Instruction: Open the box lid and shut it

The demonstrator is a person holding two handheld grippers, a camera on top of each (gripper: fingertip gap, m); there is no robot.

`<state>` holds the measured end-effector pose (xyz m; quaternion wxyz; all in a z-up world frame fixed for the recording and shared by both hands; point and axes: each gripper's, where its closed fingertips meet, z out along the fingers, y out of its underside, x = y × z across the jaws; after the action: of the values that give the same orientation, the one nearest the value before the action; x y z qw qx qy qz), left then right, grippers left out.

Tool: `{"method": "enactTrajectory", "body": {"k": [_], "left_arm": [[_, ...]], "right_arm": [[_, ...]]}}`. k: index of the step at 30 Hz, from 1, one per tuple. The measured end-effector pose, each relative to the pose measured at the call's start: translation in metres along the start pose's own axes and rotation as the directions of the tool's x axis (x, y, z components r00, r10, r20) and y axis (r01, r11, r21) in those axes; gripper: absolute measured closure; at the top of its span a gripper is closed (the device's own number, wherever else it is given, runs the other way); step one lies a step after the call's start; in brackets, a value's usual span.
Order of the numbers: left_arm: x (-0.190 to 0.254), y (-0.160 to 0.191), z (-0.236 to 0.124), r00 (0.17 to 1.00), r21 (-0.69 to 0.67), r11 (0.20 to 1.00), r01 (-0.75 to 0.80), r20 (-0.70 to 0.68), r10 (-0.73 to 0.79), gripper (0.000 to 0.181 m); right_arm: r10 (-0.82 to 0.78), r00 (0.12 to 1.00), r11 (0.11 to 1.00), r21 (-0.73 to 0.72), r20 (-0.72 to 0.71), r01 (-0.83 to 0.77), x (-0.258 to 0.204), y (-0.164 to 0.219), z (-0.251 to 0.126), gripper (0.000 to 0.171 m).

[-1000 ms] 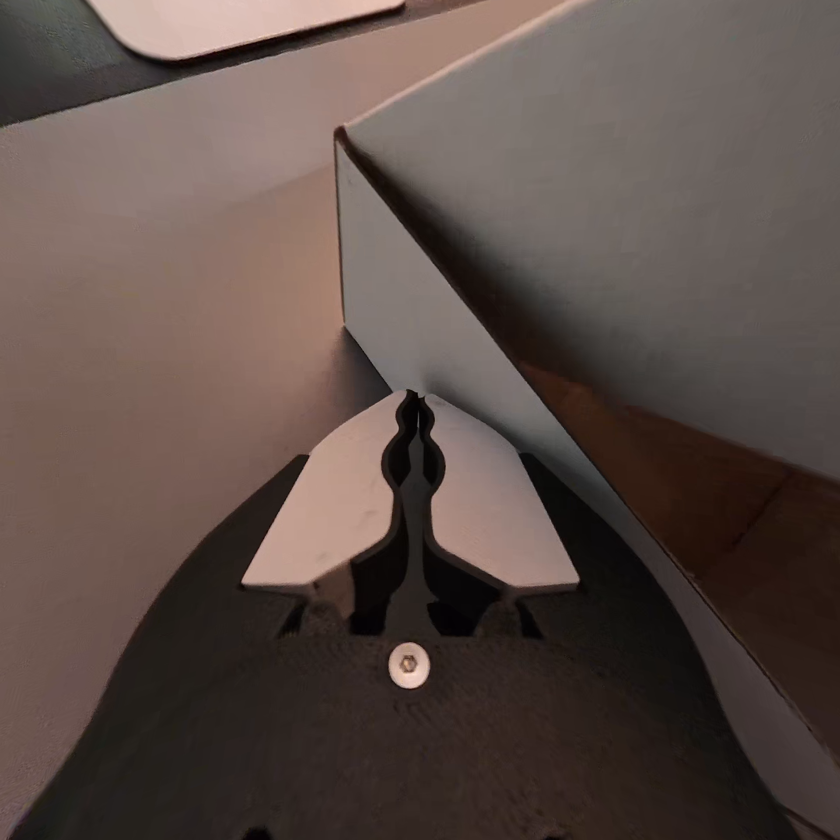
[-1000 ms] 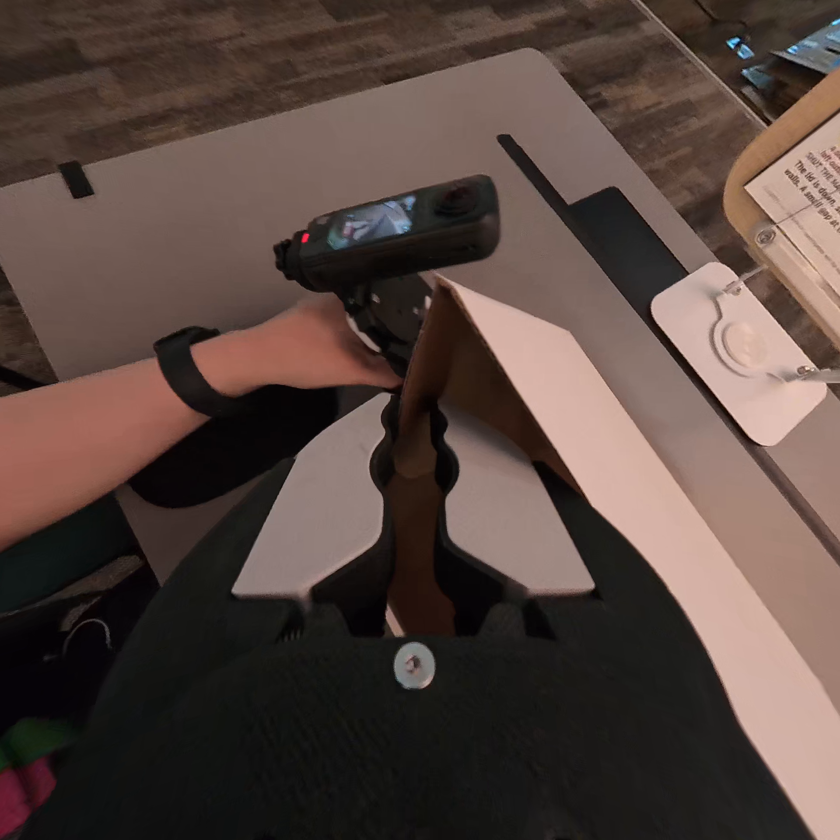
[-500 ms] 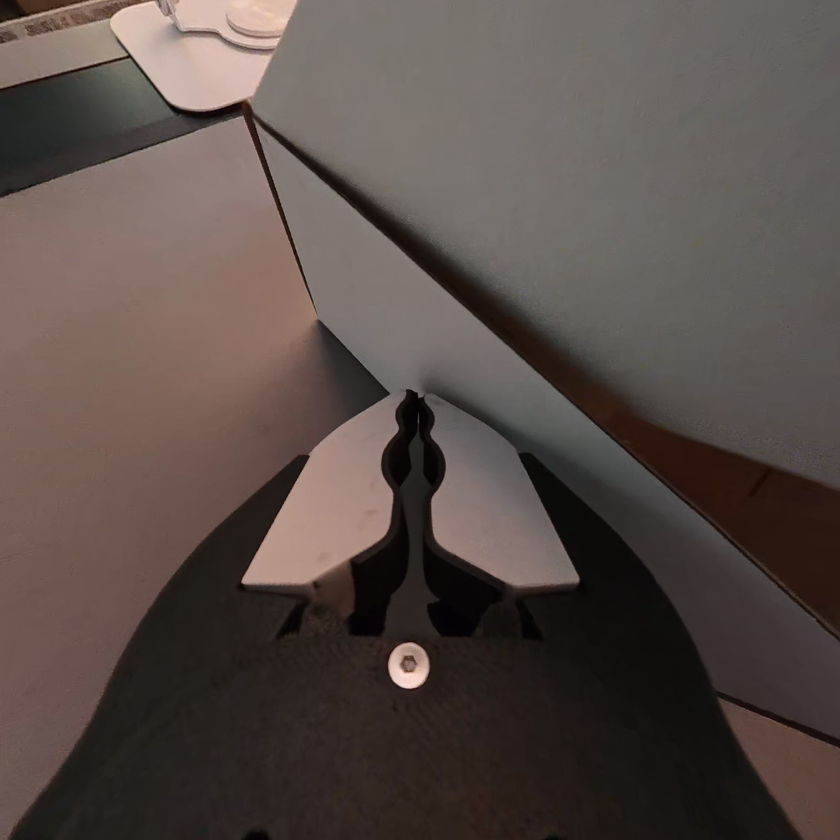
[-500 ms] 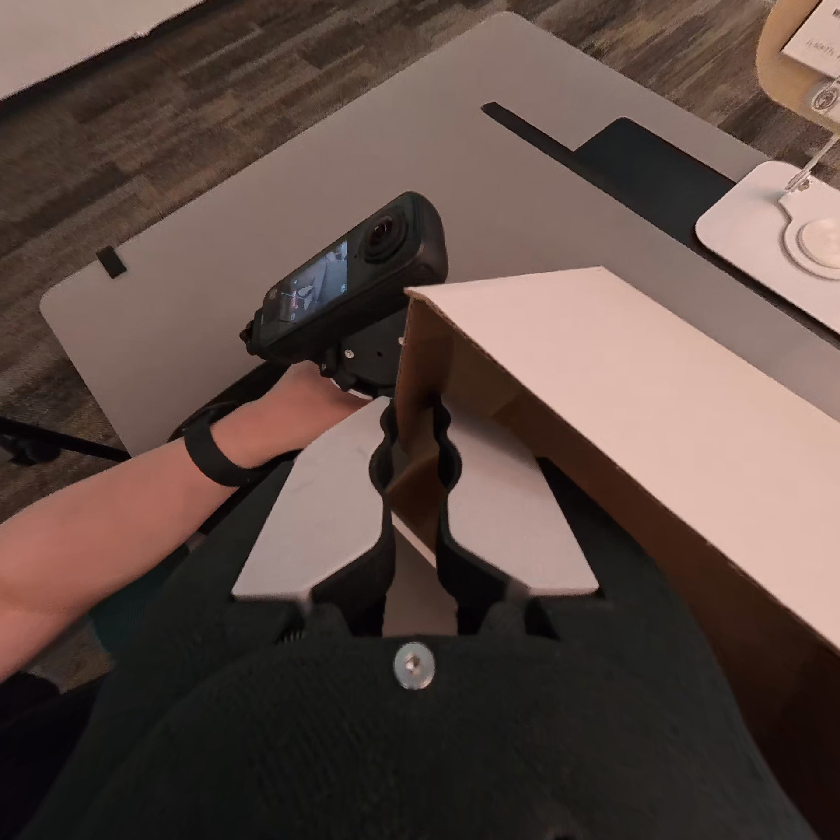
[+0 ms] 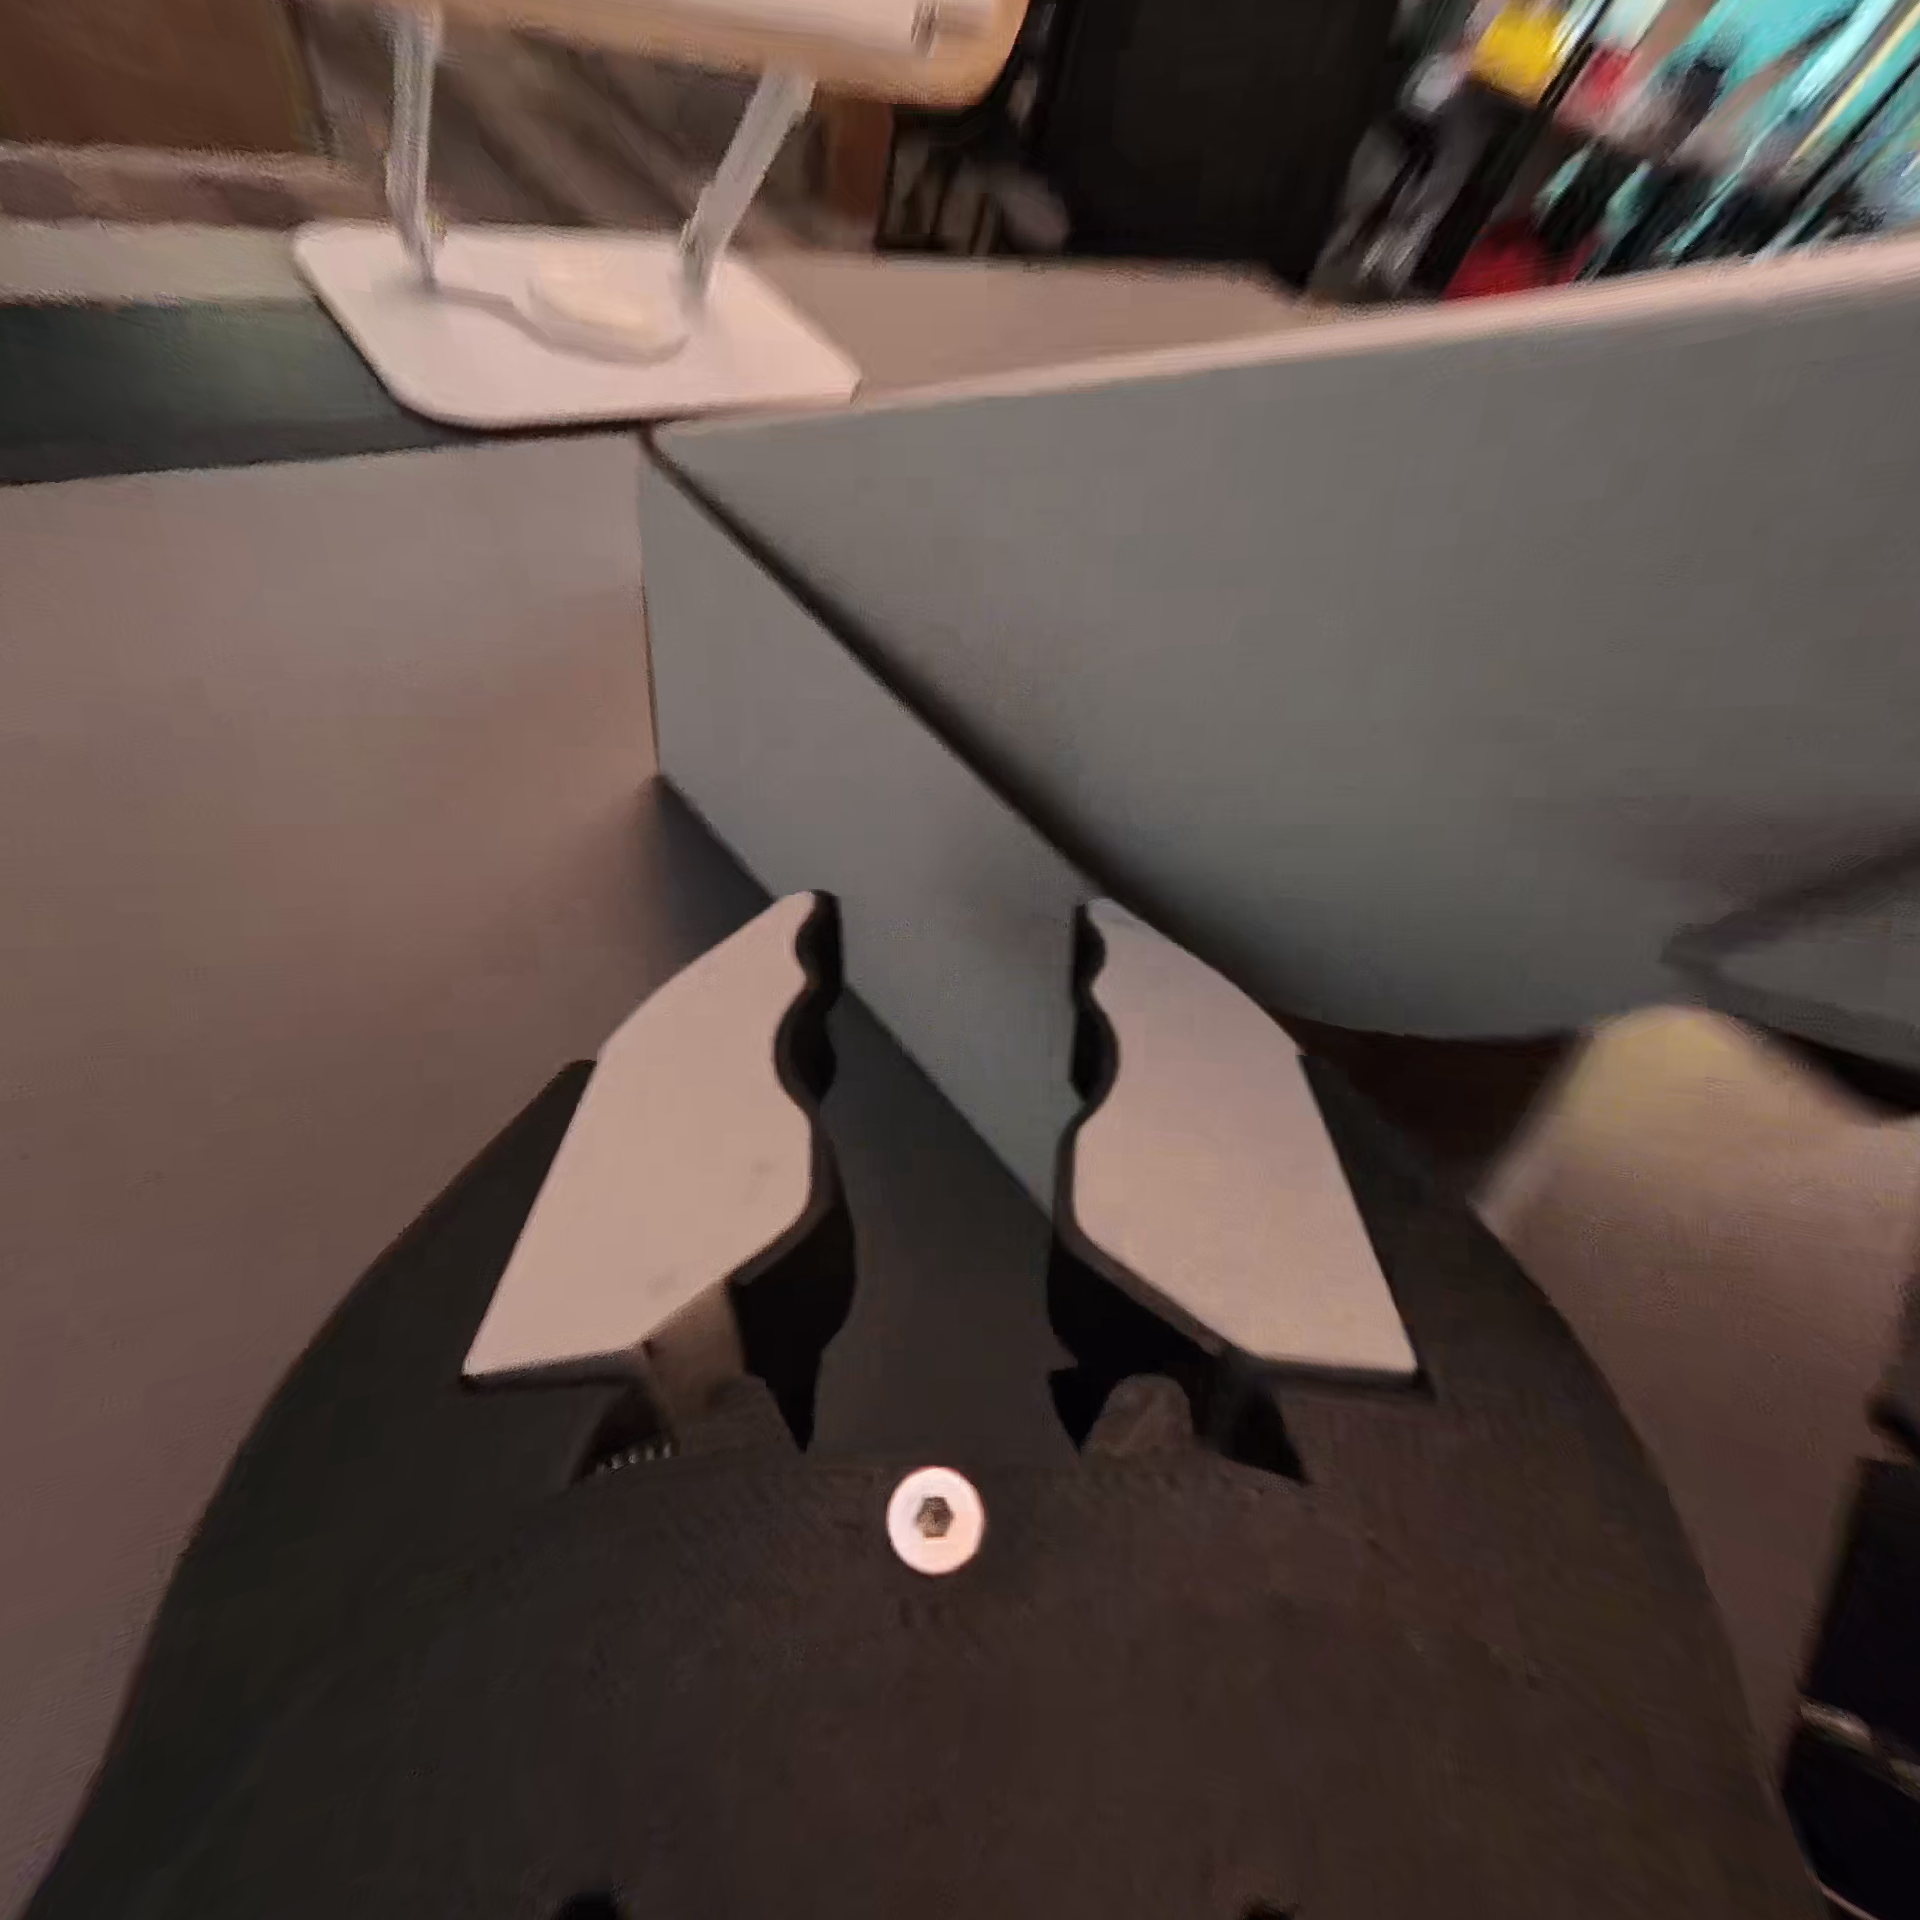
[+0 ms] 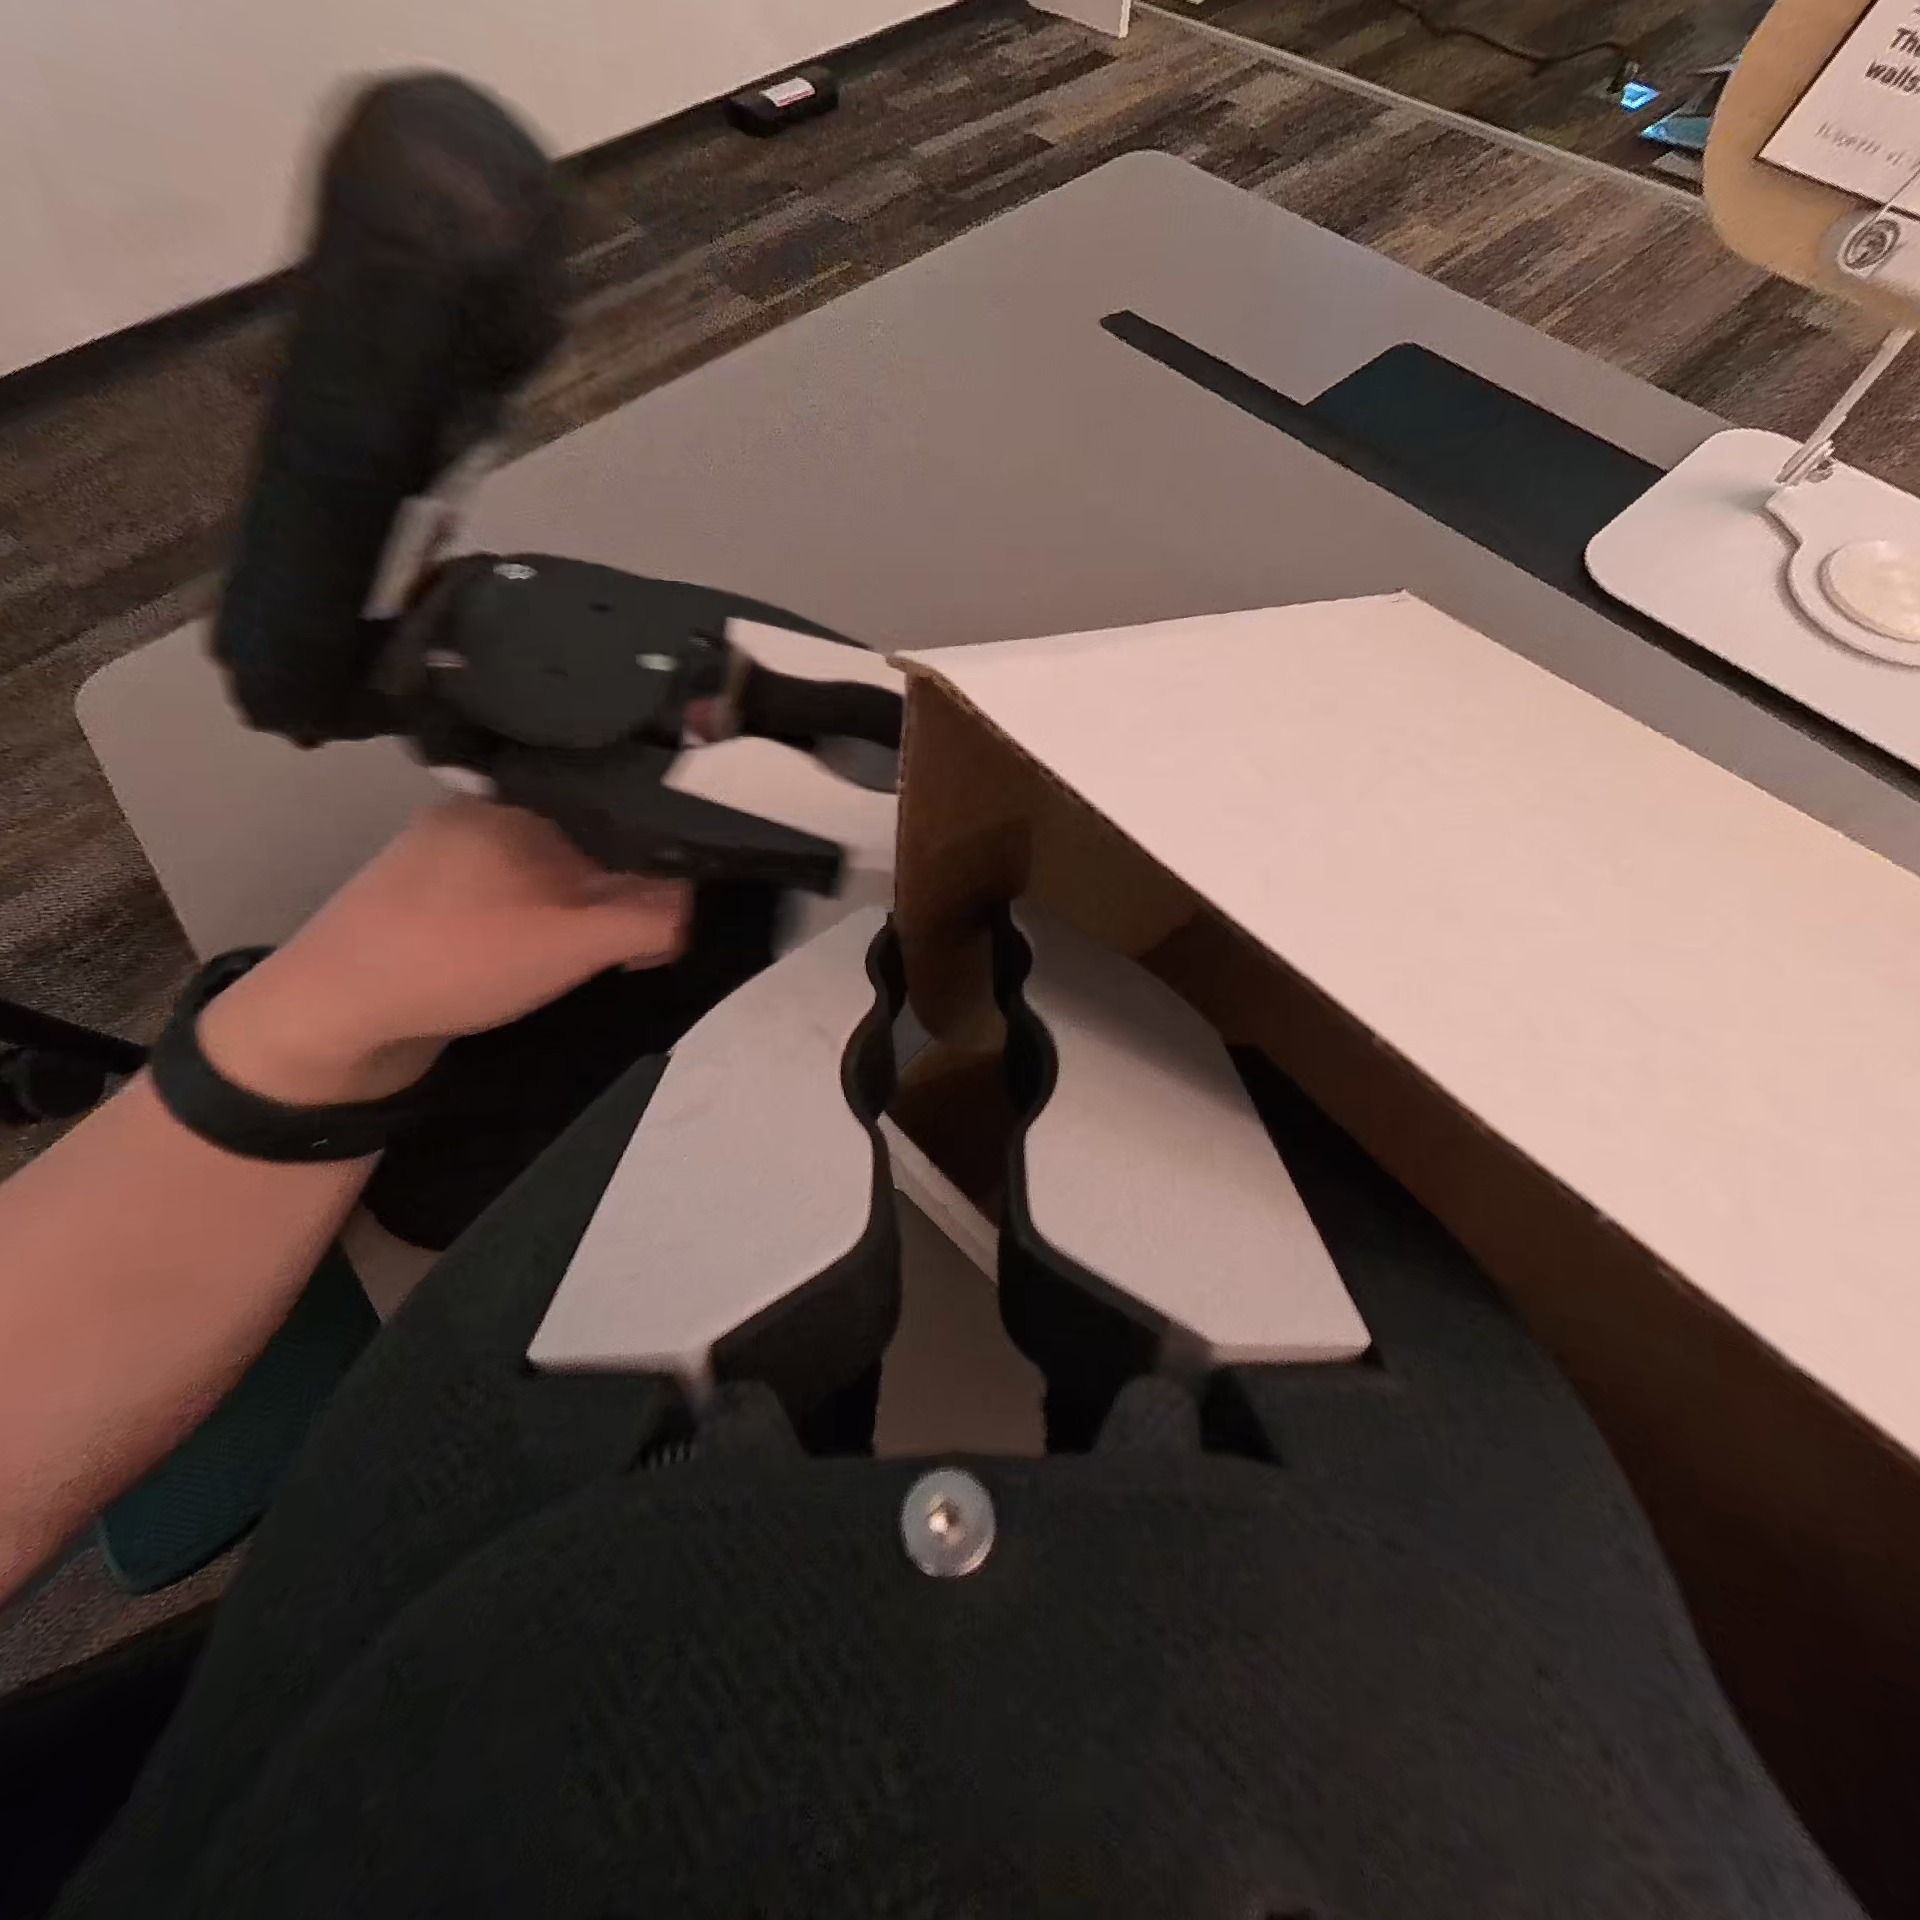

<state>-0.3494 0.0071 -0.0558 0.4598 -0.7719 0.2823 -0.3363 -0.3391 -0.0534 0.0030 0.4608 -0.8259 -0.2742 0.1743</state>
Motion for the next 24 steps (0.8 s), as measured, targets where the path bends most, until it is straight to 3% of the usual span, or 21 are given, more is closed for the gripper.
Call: {"method": "enactTrajectory", "body": {"k": [1,3,6,12,14,19,24], "left_arm": [[0.009,-0.007,-0.014,0.999,0.071,0.997,0.014,-0.038,-0.011,0.131],[0.031,-0.013,-0.035,0.994,0.164,0.986,-0.017,-0.102,0.034,0.117],[0.058,0.001,-0.038,0.980,0.125,0.981,-0.148,-0.116,0.162,0.102],[0.084,0.006,-0.010,0.963,0.006,0.964,-0.265,-0.049,0.265,0.106],[0.083,0.008,-0.003,0.959,-0.023,0.959,-0.284,-0.005,0.284,0.114],[0.060,0.004,-0.003,0.958,-0.002,0.969,-0.245,0.155,0.243,0.161],[0.044,-0.001,-0.009,0.975,0.031,0.988,-0.154,0.168,0.147,0.166]], "right_arm": [[0.001,1.000,1.000,-0.001,0.004,-0.001,0.000,0.000,0.000,0.155],[0.004,1.000,1.000,-0.005,0.010,-0.004,0.000,0.000,0.001,0.155],[0.000,1.000,1.000,-0.013,0.006,0.000,0.001,0.000,0.003,0.154],[-0.003,1.000,0.999,-0.045,0.007,0.003,0.001,-0.002,0.003,0.154],[-0.010,1.000,0.997,-0.073,0.009,0.010,0.001,0.000,0.004,0.153],[-0.016,0.995,0.997,-0.080,0.096,0.023,-0.006,0.004,0.000,0.152],[-0.027,0.964,0.998,0.053,0.266,0.013,-0.028,0.002,-0.055,0.149]]}}
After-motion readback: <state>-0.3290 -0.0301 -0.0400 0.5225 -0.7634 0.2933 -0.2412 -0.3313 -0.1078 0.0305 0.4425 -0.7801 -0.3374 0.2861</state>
